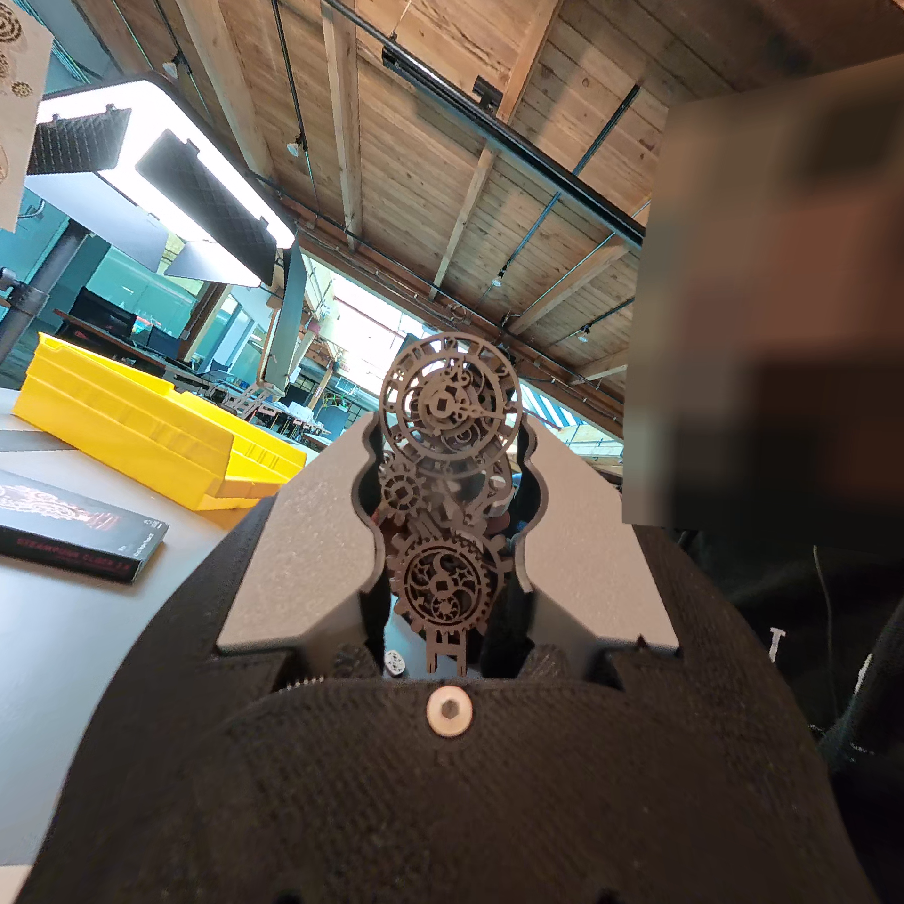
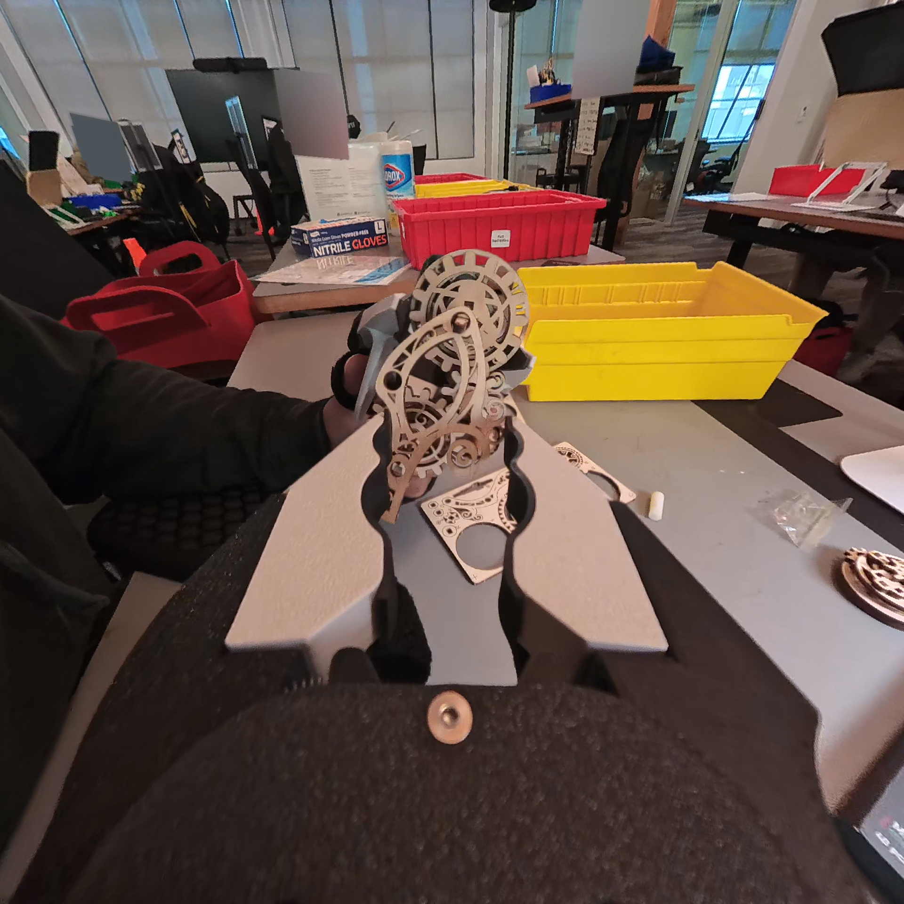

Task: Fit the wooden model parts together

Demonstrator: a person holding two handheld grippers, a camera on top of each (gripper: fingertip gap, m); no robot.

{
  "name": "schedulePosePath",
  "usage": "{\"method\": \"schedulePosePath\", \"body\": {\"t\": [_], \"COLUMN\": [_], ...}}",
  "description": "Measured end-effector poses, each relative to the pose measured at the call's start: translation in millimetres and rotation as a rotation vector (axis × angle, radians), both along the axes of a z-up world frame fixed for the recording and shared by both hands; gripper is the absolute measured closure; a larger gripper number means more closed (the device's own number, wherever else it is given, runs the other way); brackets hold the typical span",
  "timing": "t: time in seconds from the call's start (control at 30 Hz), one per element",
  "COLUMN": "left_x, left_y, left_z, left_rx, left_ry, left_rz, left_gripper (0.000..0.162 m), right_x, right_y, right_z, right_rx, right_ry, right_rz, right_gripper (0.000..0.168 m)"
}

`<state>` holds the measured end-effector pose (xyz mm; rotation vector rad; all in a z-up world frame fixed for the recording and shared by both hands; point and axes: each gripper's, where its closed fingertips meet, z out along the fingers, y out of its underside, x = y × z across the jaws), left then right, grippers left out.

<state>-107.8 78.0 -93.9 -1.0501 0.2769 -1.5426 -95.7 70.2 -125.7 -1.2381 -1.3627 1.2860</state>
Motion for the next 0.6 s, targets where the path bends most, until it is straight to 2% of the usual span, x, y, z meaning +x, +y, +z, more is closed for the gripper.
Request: {"method": "schedulePosePath", "body": {"t": [0.6], "left_x": [-3.3], "left_y": [-1.6], "left_z": [14.0], "left_rx": [-0.011], "left_ry": [-0.165], "left_rz": [-0.028], "left_gripper": [0.108], "right_x": [-4.0], "right_y": [-3.8], "right_z": [5.3], "right_rx": [0.005], "right_ry": [0.08], "right_rz": [-0.049], "right_gripper": [0.123]}}
